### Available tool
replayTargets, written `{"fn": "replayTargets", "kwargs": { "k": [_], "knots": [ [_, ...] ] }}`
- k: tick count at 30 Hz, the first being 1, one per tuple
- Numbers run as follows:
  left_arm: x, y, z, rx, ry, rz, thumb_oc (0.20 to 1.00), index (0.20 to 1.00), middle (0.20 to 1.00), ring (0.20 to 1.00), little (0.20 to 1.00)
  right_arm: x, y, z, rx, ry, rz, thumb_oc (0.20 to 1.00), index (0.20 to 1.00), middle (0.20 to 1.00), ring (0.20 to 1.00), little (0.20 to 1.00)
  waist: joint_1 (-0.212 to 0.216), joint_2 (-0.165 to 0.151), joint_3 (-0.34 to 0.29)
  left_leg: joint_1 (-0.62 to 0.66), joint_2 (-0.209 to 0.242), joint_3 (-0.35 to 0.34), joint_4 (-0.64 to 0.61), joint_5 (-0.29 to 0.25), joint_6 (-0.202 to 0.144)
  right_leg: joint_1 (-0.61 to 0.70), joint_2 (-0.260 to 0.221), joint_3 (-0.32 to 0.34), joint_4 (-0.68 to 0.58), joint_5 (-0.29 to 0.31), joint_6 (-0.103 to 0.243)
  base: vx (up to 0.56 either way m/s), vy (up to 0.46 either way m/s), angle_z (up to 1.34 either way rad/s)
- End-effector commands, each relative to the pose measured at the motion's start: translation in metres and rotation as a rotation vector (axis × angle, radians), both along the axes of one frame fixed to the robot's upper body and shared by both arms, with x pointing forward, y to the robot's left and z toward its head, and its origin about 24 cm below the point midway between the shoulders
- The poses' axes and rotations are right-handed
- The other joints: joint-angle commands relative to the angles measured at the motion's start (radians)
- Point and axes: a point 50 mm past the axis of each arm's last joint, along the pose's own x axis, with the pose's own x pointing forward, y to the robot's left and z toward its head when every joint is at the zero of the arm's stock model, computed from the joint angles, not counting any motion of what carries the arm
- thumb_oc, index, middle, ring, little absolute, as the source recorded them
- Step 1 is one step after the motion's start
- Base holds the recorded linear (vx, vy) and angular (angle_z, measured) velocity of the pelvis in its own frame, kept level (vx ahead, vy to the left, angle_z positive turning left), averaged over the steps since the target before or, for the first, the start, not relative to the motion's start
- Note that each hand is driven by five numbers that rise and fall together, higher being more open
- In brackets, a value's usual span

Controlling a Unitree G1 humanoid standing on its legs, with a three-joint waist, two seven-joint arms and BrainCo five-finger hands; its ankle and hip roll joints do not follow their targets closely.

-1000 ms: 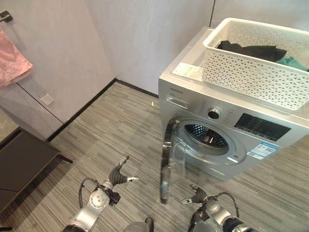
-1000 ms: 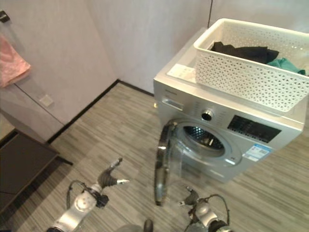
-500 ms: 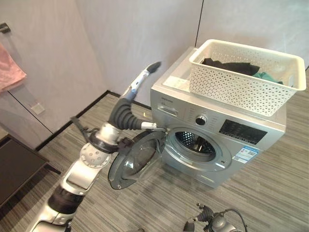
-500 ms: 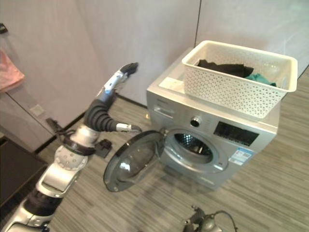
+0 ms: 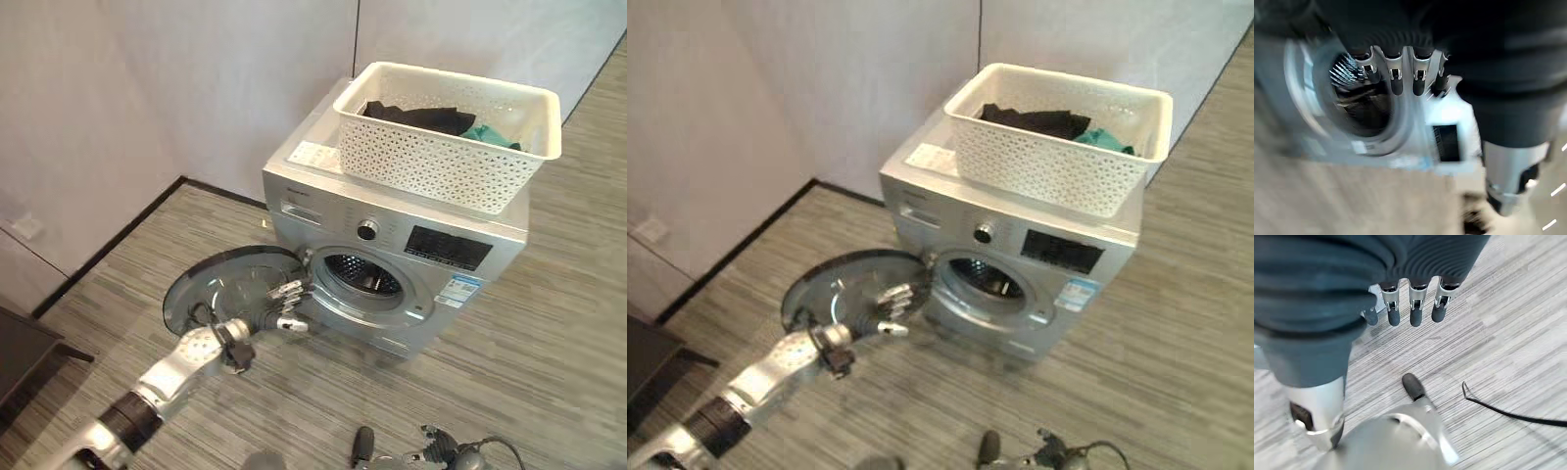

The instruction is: Grab the laundry basket,head to the washer,open it,put in the laundry and shut it.

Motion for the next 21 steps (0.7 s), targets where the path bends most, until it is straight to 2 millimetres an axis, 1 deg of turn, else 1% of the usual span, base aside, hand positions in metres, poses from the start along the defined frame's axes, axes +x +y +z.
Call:
{"fn": "replayTargets", "kwargs": {
  "k": [1,3,4,5,6,7,9,10,11,12,13,14,15,16,18,19,20,21],
  "knots": [
    [0.008,-0.006,0.030,0.120,-0.195,-0.138,1.000,1.000,1.000,1.000,1.000,0.018,-0.022,0.012,-0.047,-0.051,-0.012,1.000,1.000,1.000,1.000,1.000,0.010,0.005,0.032,-0.056,0.073,-0.012,-0.273,0.157,0.007,0.072,-0.043,0.023,0.068,-0.190,0.075,0.20,0.253,0.31],
    [0.014,0.003,0.020,0.180,-0.200,-0.084,1.000,1.000,1.000,1.000,1.000,0.019,-0.021,0.012,-0.036,-0.058,-0.029,1.000,1.000,1.000,1.000,1.000,0.017,0.010,0.033,-0.071,0.093,-0.010,-0.402,0.224,-0.008,0.081,-0.044,0.029,0.081,-0.203,0.078,0.17,0.219,0.37],
    [0.015,0.004,0.015,0.206,-0.205,-0.077,1.000,1.000,1.000,1.000,1.000,0.021,-0.020,0.012,-0.029,-0.064,-0.034,1.000,1.000,1.000,1.000,1.000,0.025,0.012,0.031,-0.072,0.092,-0.015,-0.429,0.239,-0.014,0.093,-0.050,0.035,0.084,-0.210,0.084,0.21,0.241,0.21],
    [0.014,0.005,0.010,0.212,-0.192,-0.073,1.000,1.000,1.000,1.000,1.000,0.021,-0.018,0.012,-0.023,-0.061,-0.032,1.000,1.000,1.000,1.000,1.000,0.026,0.019,0.021,-0.052,0.091,-0.014,-0.445,0.231,-0.017,0.105,-0.052,0.044,0.085,-0.215,0.093,0.14,0.174,-0.05],
    [0.014,0.004,0.010,0.212,-0.192,-0.073,1.000,1.000,1.000,1.000,1.000,0.021,-0.018,0.012,-0.023,-0.062,-0.032,1.000,1.000,1.000,1.000,1.000,0.026,0.020,0.020,-0.054,0.092,-0.014,-0.446,0.235,-0.016,0.102,-0.051,0.044,0.084,-0.212,0.094,0.16,0.186,-0.36],
    [0.013,0.006,0.005,0.247,-0.190,-0.075,1.000,1.000,1.000,1.000,1.000,0.019,-0.016,0.010,-0.017,-0.054,-0.035,1.000,1.000,1.000,1.000,1.000,0.029,0.021,0.009,-0.051,0.089,-0.012,-0.436,0.238,-0.017,0.118,-0.059,0.045,0.080,-0.214,0.102,0.18,0.232,-0.48],
    [0.010,0.005,-0.004,0.271,-0.173,-0.088,1.000,1.000,1.000,1.000,1.000,0.015,-0.014,0.008,-0.011,-0.040,-0.041,1.000,1.000,1.000,1.000,1.000,0.031,0.021,-0.007,-0.050,0.062,-0.003,-0.391,0.209,-0.006,0.143,-0.096,0.050,0.085,-0.210,0.118,0.31,0.422,-0.47],
    [0.009,0.007,-0.010,0.315,-0.172,-0.090,1.000,1.000,1.000,1.000,1.000,0.013,-0.011,0.007,-0.001,-0.032,-0.053,1.000,1.000,1.000,1.000,1.000,0.037,0.014,-0.014,-0.054,0.022,0.012,-0.327,0.165,0.019,0.148,-0.149,0.063,0.120,-0.206,0.135,0.32,0.525,-0.43],
    [0.009,0.009,-0.014,0.340,-0.164,-0.091,1.000,1.000,1.000,1.000,1.000,0.012,-0.010,0.006,0.003,-0.026,-0.063,1.000,1.000,1.000,1.000,1.000,0.036,0.013,-0.018,-0.046,0.005,0.017,-0.313,0.142,0.035,0.143,-0.171,0.069,0.144,-0.200,0.142,0.29,0.542,-0.43],
    [0.008,0.011,-0.017,0.365,-0.165,-0.086,1.000,1.000,1.000,1.000,1.000,0.012,-0.008,0.005,0.010,-0.022,-0.065,1.000,1.000,1.000,1.000,1.000,0.039,0.009,-0.021,-0.037,-0.020,0.029,-0.295,0.113,0.058,0.127,-0.198,0.084,0.180,-0.195,0.151,0.19,0.398,-0.25],
    [0.008,0.015,-0.021,0.397,-0.158,-0.085,1.000,1.000,1.000,1.000,1.000,0.012,-0.006,0.005,0.014,-0.017,-0.064,1.000,1.000,1.000,1.000,1.000,0.039,0.006,-0.024,-0.030,-0.035,0.037,-0.289,0.098,0.073,0.112,-0.212,0.093,0.207,-0.185,0.156,0.15,0.368,-0.22],
    [0.009,0.019,-0.025,0.432,-0.152,-0.075,1.000,1.000,1.000,1.000,1.000,0.013,-0.005,0.004,0.019,-0.014,-0.067,1.000,1.000,1.000,1.000,1.000,0.037,0.005,-0.025,-0.021,-0.050,0.049,-0.288,0.085,0.089,0.087,-0.230,0.102,0.245,-0.155,0.162,0.11,0.424,-0.15],
    [0.011,0.030,-0.034,0.496,-0.131,-0.036,1.000,1.000,1.000,1.000,1.000,0.016,-0.003,0.004,0.019,-0.007,-0.062,1.000,1.000,1.000,1.000,1.000,0.031,0.005,-0.014,-0.012,-0.063,0.072,-0.288,0.073,0.113,0.032,-0.257,0.101,0.323,-0.083,0.173,0.05,0.398,-0.21],
    [0.011,0.037,-0.040,0.534,-0.119,-0.007,1.000,1.000,1.000,1.000,1.000,0.016,-0.002,0.004,0.017,0.000,-0.056,1.000,1.000,1.000,1.000,1.000,0.030,0.006,-0.007,-0.008,-0.068,0.086,-0.290,0.068,0.124,0.008,-0.269,0.094,0.353,-0.060,0.175,0.03,0.355,-0.40],
    [0.012,0.050,-0.051,0.596,-0.097,0.055,1.000,1.000,1.000,1.000,1.000,0.015,-0.003,0.004,0.012,0.010,-0.053,1.000,1.000,1.000,1.000,1.000,0.030,0.005,0.002,0.004,-0.078,0.113,-0.300,0.055,0.136,-0.017,-0.288,0.053,0.368,-0.031,0.183,0.02,0.213,-0.59],
    [0.011,0.055,-0.058,0.628,-0.079,0.073,1.000,1.000,1.000,1.000,1.000,0.014,-0.005,0.004,0.009,0.016,-0.058,1.000,1.000,1.000,1.000,1.000,0.027,0.004,0.008,0.018,-0.081,0.124,-0.307,0.048,0.138,-0.015,-0.286,0.035,0.356,-0.040,0.182,0.03,0.151,-0.37],
    [0.012,0.059,-0.062,0.666,-0.070,0.086,1.000,1.000,1.000,1.000,1.000,0.012,-0.007,0.003,0.008,0.022,-0.069,1.000,1.000,1.000,1.000,1.000,0.022,0.002,0.013,0.025,-0.081,0.134,-0.316,0.049,0.138,-0.020,-0.271,0.020,0.332,-0.048,0.176,0.02,0.078,-0.29],
    [0.012,0.059,-0.062,0.666,-0.071,0.086,1.000,1.000,1.000,1.000,1.000,0.012,-0.008,0.003,0.007,0.022,-0.069,1.000,1.000,1.000,1.000,1.000,0.022,0.003,0.013,0.026,-0.080,0.134,-0.317,0.050,0.137,-0.018,-0.270,0.019,0.331,-0.048,0.175,-0.01,0.050,-0.37]
  ]
}}
